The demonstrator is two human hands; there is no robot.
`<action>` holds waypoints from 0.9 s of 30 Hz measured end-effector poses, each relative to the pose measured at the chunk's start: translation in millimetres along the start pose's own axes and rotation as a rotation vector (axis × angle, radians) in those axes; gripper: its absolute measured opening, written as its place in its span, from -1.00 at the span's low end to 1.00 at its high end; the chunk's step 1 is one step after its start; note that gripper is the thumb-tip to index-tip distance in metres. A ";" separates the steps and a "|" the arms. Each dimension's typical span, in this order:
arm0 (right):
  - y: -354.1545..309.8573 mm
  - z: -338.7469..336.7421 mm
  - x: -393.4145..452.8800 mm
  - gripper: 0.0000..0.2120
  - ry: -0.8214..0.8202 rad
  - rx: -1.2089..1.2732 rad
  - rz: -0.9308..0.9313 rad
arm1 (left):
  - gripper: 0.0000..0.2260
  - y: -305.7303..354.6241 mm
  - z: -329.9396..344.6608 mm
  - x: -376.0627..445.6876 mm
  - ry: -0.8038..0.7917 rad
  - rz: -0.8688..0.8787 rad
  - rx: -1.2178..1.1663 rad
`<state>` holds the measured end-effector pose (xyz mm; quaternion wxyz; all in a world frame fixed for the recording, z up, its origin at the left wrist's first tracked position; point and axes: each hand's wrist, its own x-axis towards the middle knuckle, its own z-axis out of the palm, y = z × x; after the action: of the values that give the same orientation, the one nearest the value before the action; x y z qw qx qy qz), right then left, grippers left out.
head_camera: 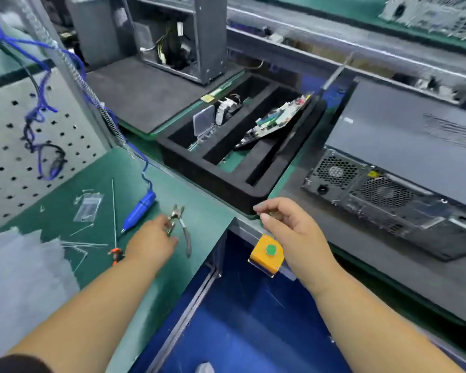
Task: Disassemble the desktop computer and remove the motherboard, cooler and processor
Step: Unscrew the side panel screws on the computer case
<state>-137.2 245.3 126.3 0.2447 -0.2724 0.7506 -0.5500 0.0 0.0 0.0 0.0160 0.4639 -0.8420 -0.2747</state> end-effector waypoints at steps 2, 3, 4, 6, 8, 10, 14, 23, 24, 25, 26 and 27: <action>0.4 7.5 3.0 -0.83 -0.006 -0.012 0.037 | -0.72 -4.0 2.9 5.8 -0.063 -0.060 0.212; 2.2 9.3 3.2 -0.83 -0.008 -0.019 0.047 | -0.70 -7.5 7.5 9.3 -0.095 -0.076 0.272; 2.2 11.8 2.6 -0.84 -0.006 -0.017 0.063 | -0.69 -8.7 10.1 10.1 -0.121 -0.088 0.311; 3.7 12.8 2.2 -0.85 0.003 -0.032 0.075 | -0.69 -12.4 18.6 14.6 -0.142 -0.097 0.351; 5.8 10.4 2.7 -0.85 0.009 -0.044 0.075 | -0.72 -15.3 22.5 18.2 -0.133 -0.102 0.390; 6.4 8.0 3.4 -0.85 0.012 -0.056 0.085 | -0.73 -17.9 25.0 21.4 -0.145 -0.103 0.414; 3.8 1.9 5.2 -0.85 0.051 -0.028 0.084 | -0.74 -15.8 21.1 24.9 -0.183 -0.052 0.430; -11.0 -15.6 -3.1 -0.79 0.177 0.051 0.092 | -0.85 80.1 -21.3 -6.6 -0.193 0.343 -0.209; -13.2 -17.4 -4.6 -0.80 0.190 0.059 0.088 | -0.85 97.4 -24.7 -11.1 -0.225 0.388 -0.264; -15.0 -19.7 -6.1 -0.81 0.203 0.066 0.086 | -0.84 115.0 -27.5 -16.1 -0.269 0.427 -0.322; -16.7 -23.0 -7.7 -0.82 0.216 0.074 0.087 | -0.84 132.9 -29.9 -21.4 -0.324 0.453 -0.392; -17.7 -27.3 -9.0 -0.83 0.228 0.085 0.087 | -0.83 150.4 -30.7 -26.6 -0.374 0.471 -0.467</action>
<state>-146.4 266.0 151.4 0.1927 -0.1647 0.7607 -0.5976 -92.4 70.2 103.9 0.0301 0.1836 -0.8287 -0.5278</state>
